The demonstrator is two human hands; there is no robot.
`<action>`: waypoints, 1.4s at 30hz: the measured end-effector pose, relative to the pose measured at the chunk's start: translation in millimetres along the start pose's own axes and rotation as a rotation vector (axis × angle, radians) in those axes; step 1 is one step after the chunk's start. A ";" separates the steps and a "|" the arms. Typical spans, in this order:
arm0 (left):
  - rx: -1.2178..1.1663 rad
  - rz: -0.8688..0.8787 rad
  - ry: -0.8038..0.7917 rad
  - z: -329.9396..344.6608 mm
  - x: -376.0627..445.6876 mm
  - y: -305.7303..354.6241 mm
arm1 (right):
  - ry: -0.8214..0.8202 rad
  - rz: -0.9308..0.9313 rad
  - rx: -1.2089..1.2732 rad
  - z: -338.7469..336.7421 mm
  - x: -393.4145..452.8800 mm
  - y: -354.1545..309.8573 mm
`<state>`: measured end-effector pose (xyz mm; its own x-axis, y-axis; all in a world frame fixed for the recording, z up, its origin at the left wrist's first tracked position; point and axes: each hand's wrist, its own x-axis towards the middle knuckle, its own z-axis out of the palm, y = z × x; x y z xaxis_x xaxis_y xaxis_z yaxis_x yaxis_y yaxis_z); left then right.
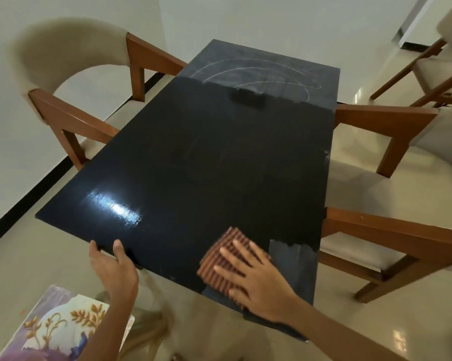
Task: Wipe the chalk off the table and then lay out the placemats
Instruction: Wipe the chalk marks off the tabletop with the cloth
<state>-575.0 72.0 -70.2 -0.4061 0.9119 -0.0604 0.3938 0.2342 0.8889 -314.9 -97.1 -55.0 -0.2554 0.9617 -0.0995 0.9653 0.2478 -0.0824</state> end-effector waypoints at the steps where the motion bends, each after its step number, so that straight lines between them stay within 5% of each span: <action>1: 0.003 0.004 0.011 1.6 0.0 0.0 | -0.009 -0.052 -0.030 2.3 -12.8 -4.2; 7: 0.027 -0.009 0.038 7.8 0.0 -2.8 | -0.069 -0.118 -0.034 -3.6 -30.2 11.3; 17: 0.081 0.046 0.044 8.3 3.0 -2.0 | -0.074 0.445 -0.045 -14.2 -16.0 123.1; 27: 0.289 0.115 0.072 27.7 -18.2 12.8 | -0.072 -0.019 -0.028 0.7 -109.5 28.5; 33: 0.353 0.261 -0.031 54.8 -40.0 33.3 | -0.123 -0.197 0.036 0.4 -122.8 45.5; 42: 0.302 0.404 -0.160 71.5 -73.5 51.4 | -0.012 0.250 0.011 -0.2 -79.5 126.5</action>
<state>-466.0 41.1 -52.5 -0.0509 0.9841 0.1702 0.7224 -0.0814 0.6867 -172.4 -142.2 -57.4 -0.0095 0.9914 -0.1302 0.9979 0.0011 -0.0646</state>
